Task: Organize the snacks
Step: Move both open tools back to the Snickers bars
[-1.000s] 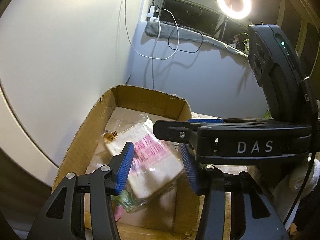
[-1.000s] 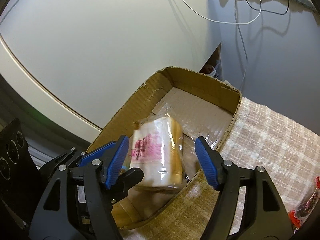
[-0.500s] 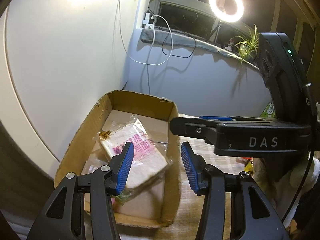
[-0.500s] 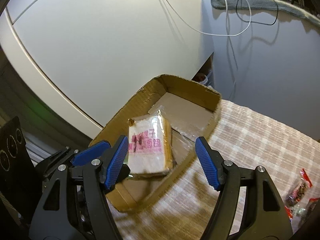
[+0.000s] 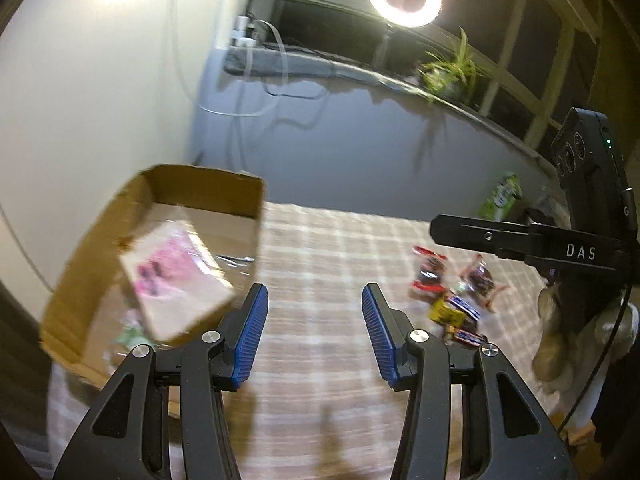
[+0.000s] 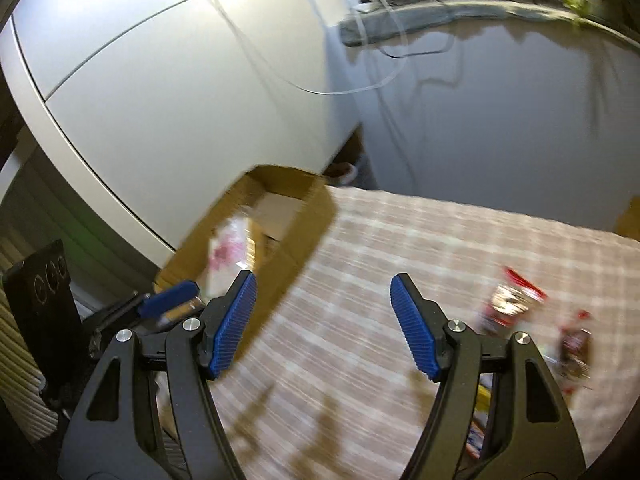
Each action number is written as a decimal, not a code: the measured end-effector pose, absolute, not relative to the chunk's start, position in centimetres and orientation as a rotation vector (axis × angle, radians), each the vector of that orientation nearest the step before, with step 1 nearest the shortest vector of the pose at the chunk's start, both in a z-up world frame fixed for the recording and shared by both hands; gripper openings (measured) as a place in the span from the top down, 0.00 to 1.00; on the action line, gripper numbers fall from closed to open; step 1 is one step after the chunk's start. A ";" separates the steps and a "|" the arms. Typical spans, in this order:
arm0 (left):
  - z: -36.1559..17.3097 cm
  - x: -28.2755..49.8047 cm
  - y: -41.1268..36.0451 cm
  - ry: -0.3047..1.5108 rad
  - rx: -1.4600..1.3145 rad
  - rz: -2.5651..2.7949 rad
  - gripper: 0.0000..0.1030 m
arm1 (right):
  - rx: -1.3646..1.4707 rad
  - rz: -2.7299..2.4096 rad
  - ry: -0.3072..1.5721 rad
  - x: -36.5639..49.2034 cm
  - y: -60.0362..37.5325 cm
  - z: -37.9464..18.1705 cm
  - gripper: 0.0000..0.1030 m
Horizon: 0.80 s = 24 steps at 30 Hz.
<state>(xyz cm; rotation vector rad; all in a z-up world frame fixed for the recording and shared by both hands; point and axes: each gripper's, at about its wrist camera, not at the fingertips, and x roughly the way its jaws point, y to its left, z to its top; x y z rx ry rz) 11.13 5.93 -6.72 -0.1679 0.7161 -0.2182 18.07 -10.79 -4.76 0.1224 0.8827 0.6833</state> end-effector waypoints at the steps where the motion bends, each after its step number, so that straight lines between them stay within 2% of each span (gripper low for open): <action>1: -6.9 11.2 5.2 0.723 -0.163 -0.233 0.54 | 0.106 0.650 0.887 17.9 -12.2 -5.0 0.30; 16: -10.7 11.1 -4.8 0.864 -0.102 -0.447 0.54 | 0.017 0.509 1.023 15.2 -23.3 -11.8 0.31; 17: -11.0 11.0 -5.5 0.878 -0.103 -0.456 0.54 | 0.025 0.514 1.031 15.3 -23.7 -12.2 0.32; 21: -12.2 10.6 -7.2 0.930 -0.125 -0.490 0.54 | 0.023 0.548 1.044 15.9 -24.0 -12.9 0.51; 24: -13.2 10.8 -8.3 0.980 -0.149 -0.515 0.54 | -0.011 0.567 1.049 16.3 -23.3 -13.4 0.54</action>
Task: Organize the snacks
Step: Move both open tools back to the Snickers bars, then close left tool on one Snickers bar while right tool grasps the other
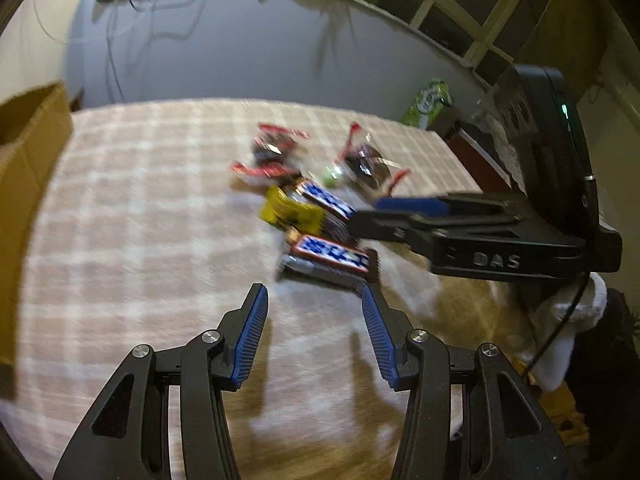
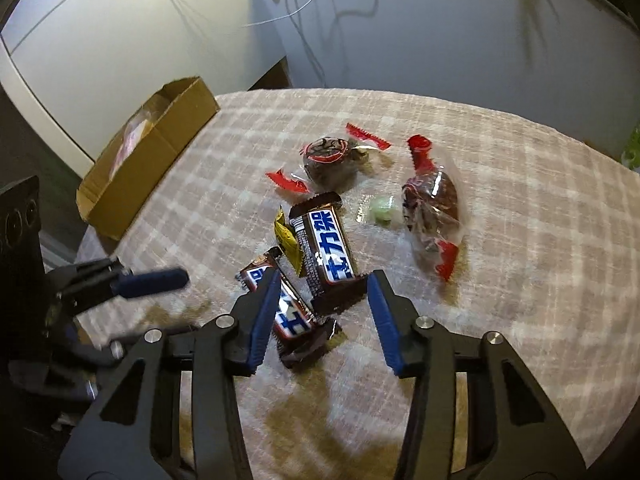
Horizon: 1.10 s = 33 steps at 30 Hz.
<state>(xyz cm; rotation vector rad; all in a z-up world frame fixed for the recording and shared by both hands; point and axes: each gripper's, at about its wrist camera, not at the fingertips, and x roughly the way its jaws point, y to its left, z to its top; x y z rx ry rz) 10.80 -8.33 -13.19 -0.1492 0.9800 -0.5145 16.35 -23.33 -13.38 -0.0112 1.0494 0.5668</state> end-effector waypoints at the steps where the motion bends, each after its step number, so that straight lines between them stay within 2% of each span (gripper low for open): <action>1: -13.3 11.0 -8.6 0.989 -0.152 -0.516 0.54 | -0.020 0.567 1.050 16.4 -23.0 -13.6 0.54; 13: -14.7 13.2 -11.5 1.024 -0.098 -0.469 0.53 | -0.075 0.601 1.069 19.2 -22.3 -15.6 0.54; 25: -15.1 14.7 -15.2 1.008 -0.021 -0.389 0.38 | -0.105 0.636 1.063 21.0 -21.6 -15.7 0.51; 30: -15.5 15.4 -16.9 0.985 0.023 -0.351 0.38 | -0.113 0.646 1.052 21.4 -21.4 -15.8 0.51; 33: -15.5 15.3 -16.8 0.975 0.043 -0.343 0.46 | -0.121 0.658 1.055 21.6 -21.3 -15.8 0.52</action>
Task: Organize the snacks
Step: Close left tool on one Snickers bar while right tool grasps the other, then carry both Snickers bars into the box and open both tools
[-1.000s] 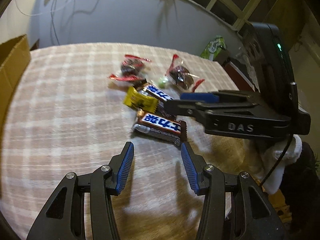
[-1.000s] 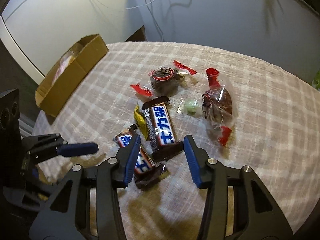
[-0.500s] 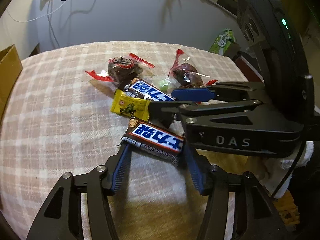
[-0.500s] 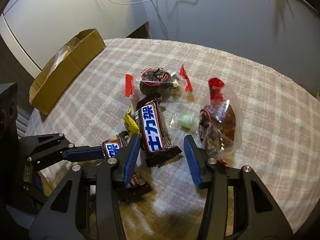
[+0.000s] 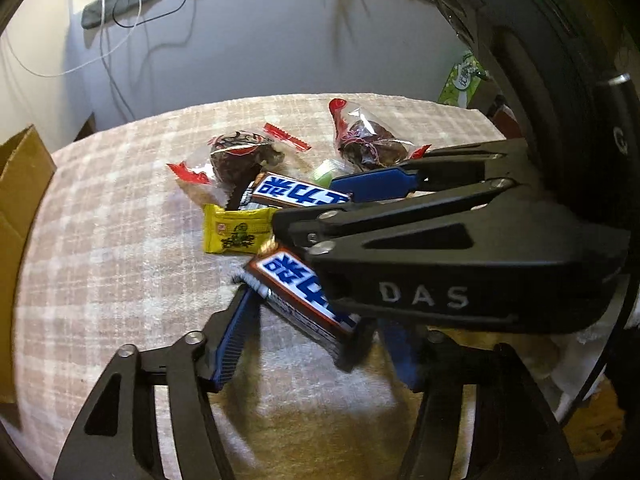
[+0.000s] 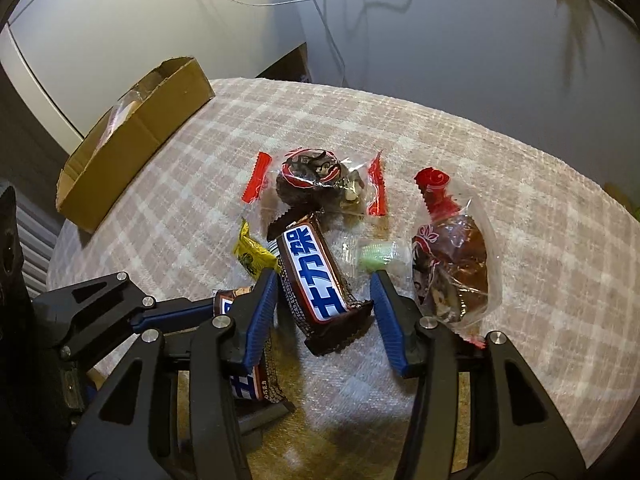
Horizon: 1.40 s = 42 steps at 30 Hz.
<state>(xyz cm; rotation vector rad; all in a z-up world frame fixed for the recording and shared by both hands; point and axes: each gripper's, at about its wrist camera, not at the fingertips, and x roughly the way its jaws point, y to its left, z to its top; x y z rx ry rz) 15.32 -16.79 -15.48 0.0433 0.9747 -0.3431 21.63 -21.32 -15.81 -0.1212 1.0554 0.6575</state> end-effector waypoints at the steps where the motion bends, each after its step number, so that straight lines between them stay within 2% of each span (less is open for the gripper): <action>1: -15.5 15.4 -16.7 0.973 0.043 -0.346 0.47 | -0.129 0.661 1.055 21.6 -21.3 -15.8 0.54; 2: -15.5 15.6 -16.6 0.972 0.042 -0.346 0.52 | -0.136 0.666 1.057 21.6 -21.3 -15.8 0.55; 7: -15.7 15.6 -15.1 0.970 0.042 -0.363 0.54 | -0.140 0.679 1.066 21.3 -21.5 -15.8 0.68; 18: -14.9 15.7 -11.5 0.992 -0.088 -0.345 0.54 | -0.163 0.653 1.038 21.1 -21.1 -15.8 0.70; 27: -14.0 14.3 -10.3 0.956 -0.103 -0.340 0.54 | -0.071 0.642 1.015 18.9 -23.3 -14.8 0.70; 42: -9.6 11.8 -4.9 0.839 -0.145 -0.304 0.54 | -0.015 0.655 0.915 16.0 -23.3 -9.3 0.70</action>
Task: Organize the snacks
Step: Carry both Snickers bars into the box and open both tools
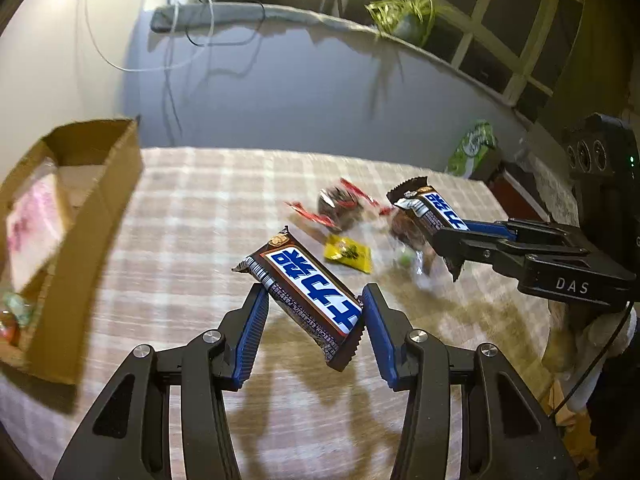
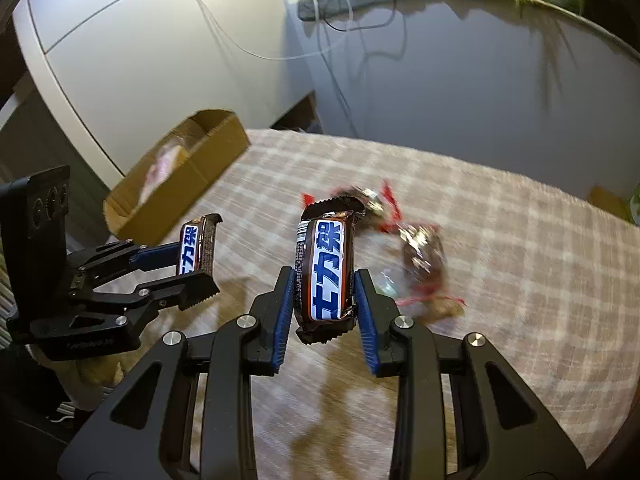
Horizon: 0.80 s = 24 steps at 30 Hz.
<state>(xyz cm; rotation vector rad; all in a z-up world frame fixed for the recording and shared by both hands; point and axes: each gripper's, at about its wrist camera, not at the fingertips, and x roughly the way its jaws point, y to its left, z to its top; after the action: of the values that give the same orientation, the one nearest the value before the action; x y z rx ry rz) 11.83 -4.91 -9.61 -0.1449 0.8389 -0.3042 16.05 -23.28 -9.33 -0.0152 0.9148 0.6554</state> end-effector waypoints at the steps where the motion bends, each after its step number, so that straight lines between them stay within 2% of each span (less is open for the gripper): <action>1: -9.4 11.7 -4.6 0.832 -0.148 -0.300 0.54 | -0.018 0.663 0.909 16.0 -22.9 -9.0 0.70; 24: -7.2 9.9 8.7 0.723 -0.253 -0.097 0.54 | -0.119 0.815 0.846 17.7 -8.0 -5.5 0.70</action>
<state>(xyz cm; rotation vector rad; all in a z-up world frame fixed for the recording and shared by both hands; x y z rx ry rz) 9.86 8.67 -7.24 -0.2528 0.7232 -0.0975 17.68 -8.04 -5.54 -0.1195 0.8458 0.8151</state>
